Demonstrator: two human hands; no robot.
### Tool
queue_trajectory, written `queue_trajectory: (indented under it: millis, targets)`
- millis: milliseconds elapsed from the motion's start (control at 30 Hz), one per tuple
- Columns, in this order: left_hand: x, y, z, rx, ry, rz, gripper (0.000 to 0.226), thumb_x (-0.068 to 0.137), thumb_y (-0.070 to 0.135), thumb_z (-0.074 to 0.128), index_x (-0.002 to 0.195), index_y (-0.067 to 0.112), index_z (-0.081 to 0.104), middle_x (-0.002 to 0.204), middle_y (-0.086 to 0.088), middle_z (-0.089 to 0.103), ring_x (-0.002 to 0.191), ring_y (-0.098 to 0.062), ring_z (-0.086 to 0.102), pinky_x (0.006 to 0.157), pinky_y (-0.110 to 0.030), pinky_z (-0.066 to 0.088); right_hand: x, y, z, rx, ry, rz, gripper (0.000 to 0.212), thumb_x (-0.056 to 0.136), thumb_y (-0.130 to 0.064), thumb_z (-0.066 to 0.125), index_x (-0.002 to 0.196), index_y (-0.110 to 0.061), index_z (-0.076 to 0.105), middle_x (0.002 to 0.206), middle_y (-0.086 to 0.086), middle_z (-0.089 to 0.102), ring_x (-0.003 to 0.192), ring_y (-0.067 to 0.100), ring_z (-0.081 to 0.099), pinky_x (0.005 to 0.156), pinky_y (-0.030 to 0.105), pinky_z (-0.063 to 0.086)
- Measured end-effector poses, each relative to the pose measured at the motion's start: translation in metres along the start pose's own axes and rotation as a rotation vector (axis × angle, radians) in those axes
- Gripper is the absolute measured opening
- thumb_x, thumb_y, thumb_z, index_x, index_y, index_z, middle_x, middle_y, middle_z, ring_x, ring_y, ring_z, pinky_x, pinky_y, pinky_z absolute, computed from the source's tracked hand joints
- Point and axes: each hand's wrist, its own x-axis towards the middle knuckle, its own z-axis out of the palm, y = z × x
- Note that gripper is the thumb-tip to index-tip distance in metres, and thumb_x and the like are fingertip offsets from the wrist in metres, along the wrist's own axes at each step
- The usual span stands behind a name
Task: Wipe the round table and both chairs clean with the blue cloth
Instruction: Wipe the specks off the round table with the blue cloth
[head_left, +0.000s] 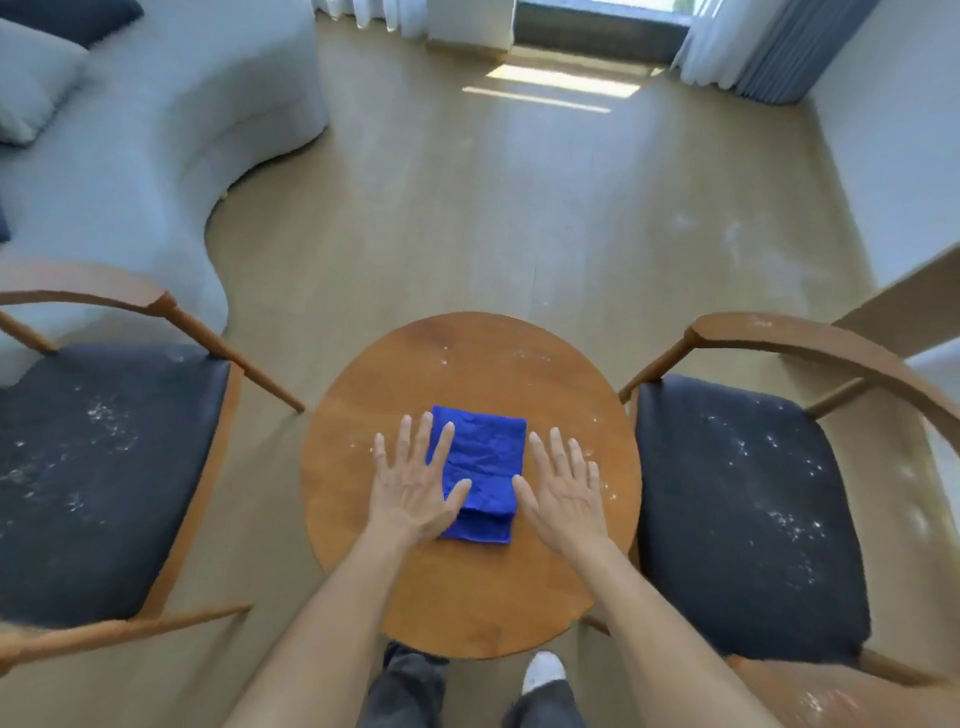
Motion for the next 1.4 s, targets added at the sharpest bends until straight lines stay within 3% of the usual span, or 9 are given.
queue_trajectory:
  millis: [167,433,567,667,767,933,1133,1300,1400]
  targets:
    - [0.068,-0.017,0.032,0.026,-0.059,0.107,0.073,0.096,0.054,0.023,0.153,0.023,-0.010,0.161,-0.004,-0.015,0.147,-0.030,-0.014,0.117,-0.053,-0.002,0.062,-0.011,0.034,-0.025,-0.041,0.032,0.065,0.099,-0.052,0.025,0.153,-0.027,-0.002,0.162,-0.001,-0.007,0.148,0.024,-0.006,0.118,0.047,0.002]
    - [0.161,-0.025,0.085,0.215,-0.100,0.234,0.071,0.094,0.017,0.036,0.153,0.014,-0.005,0.159,-0.006,0.009,0.147,-0.027,0.004,0.114,-0.047,0.016,0.140,0.000,0.092,-0.192,-0.063,-0.061,0.061,0.100,-0.031,0.029,0.153,-0.020,0.002,0.162,0.002,0.002,0.147,0.027,0.002,0.116,0.047,0.010]
    - [0.178,-0.021,0.099,0.211,-0.014,0.234,0.064,0.089,0.017,0.041,0.148,0.012,0.017,0.137,-0.006,0.038,0.131,-0.027,0.031,0.101,-0.039,0.029,0.154,0.008,0.099,-0.245,0.043,-0.078,0.059,0.095,-0.017,0.041,0.151,-0.015,0.021,0.148,0.004,0.036,0.139,0.030,0.028,0.112,0.047,0.022]
    - [0.179,-0.020,0.096,0.172,0.034,0.229,0.036,0.084,0.016,0.045,0.120,0.012,0.047,0.117,-0.007,0.047,0.110,-0.028,0.042,0.091,-0.036,0.033,0.157,0.007,0.098,-0.231,0.169,-0.102,0.052,0.082,-0.006,0.059,0.134,-0.011,0.052,0.115,0.007,0.059,0.109,0.031,0.054,0.096,0.043,0.042]
    - [0.170,-0.020,0.083,0.162,0.129,0.261,0.015,0.070,0.011,0.062,0.084,0.011,0.057,0.091,-0.008,0.053,0.085,-0.028,0.052,0.075,-0.035,0.041,0.153,0.003,0.094,-0.235,0.299,-0.128,0.033,0.066,0.005,0.066,0.094,-0.011,0.067,0.087,0.006,0.058,0.080,0.029,0.056,0.074,0.037,0.048]
    - [0.120,-0.024,0.074,0.119,0.248,0.333,0.030,0.046,-0.005,0.067,0.069,0.010,0.056,0.070,-0.009,0.050,0.057,-0.025,0.047,0.050,-0.033,0.037,0.117,0.005,0.091,-0.149,0.427,-0.235,0.032,0.059,0.013,0.063,0.083,-0.009,0.066,0.094,0.006,0.064,0.086,0.031,0.061,0.071,0.037,0.050]
    - [0.025,-0.023,0.108,0.110,0.001,0.339,0.047,0.027,-0.003,0.075,0.069,0.014,0.064,0.066,-0.005,0.052,0.053,-0.023,0.050,0.047,-0.029,0.042,0.029,0.011,0.123,-0.184,0.351,-0.338,0.028,0.071,0.002,0.047,0.083,-0.013,0.068,0.092,0.002,0.066,0.086,0.026,0.064,0.075,0.033,0.040]
    - [0.008,-0.021,0.125,0.026,0.024,0.302,0.026,0.056,0.023,0.075,0.076,0.015,0.061,0.073,-0.004,0.053,0.064,-0.024,0.052,0.056,-0.036,0.047,0.015,0.013,0.130,-0.177,0.208,-0.329,0.019,0.064,-0.015,0.069,0.083,-0.013,0.067,0.102,0.005,0.066,0.094,0.028,0.064,0.077,0.038,0.051]
    - [0.010,-0.020,0.123,-0.015,0.074,0.287,0.017,0.063,0.022,0.072,0.073,0.016,0.060,0.072,-0.003,0.053,0.063,-0.024,0.052,0.056,-0.036,0.047,0.023,0.011,0.128,-0.172,0.248,-0.400,0.016,0.073,-0.024,0.067,0.084,-0.013,0.067,0.109,0.009,0.065,0.100,0.030,0.063,0.083,0.042,0.049]
